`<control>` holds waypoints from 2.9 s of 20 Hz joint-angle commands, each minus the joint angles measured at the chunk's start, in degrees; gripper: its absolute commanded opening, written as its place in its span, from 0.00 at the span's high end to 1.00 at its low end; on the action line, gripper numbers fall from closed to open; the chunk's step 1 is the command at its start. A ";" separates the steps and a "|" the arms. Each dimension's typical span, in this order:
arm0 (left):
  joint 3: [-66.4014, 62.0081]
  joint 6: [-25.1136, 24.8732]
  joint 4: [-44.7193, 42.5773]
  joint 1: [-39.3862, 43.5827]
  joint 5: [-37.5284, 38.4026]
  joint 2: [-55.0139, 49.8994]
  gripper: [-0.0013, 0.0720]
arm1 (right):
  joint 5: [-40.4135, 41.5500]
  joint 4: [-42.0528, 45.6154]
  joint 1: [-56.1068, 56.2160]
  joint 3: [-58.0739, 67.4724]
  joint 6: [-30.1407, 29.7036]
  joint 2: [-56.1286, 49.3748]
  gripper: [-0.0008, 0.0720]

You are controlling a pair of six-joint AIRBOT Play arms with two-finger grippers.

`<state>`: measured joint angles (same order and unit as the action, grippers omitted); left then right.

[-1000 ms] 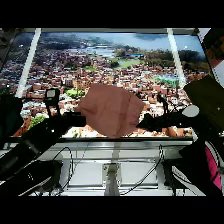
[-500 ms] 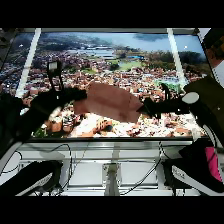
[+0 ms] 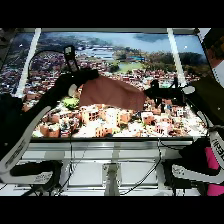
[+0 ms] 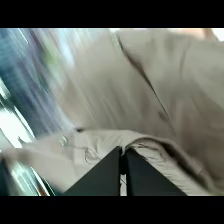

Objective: Fold the clothes and pants, and hang the long-sleeved shirts on hangers.

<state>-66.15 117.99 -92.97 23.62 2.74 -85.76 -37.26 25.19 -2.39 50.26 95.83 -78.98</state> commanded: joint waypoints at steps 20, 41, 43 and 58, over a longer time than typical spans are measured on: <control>-4.00 -29.99 15.45 -8.48 68.04 18.32 0.44 | -38.29 19.65 -8.26 32.37 -12.87 -29.46 0.05; -3.76 -33.27 16.72 -8.37 70.38 18.34 0.97 | -41.75 21.59 -20.22 42.66 -10.60 -20.94 0.98; -3.76 -33.24 16.74 -8.37 69.51 18.34 0.97 | -43.50 21.62 -28.96 47.43 -9.68 -18.62 0.98; -3.76 -33.18 19.71 -8.35 65.88 18.34 0.97 | -68.26 50.21 -64.46 63.19 -3.43 -17.25 0.72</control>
<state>-69.93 84.84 -73.71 15.25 68.73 -67.46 -102.91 68.84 -64.49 113.01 90.08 -96.27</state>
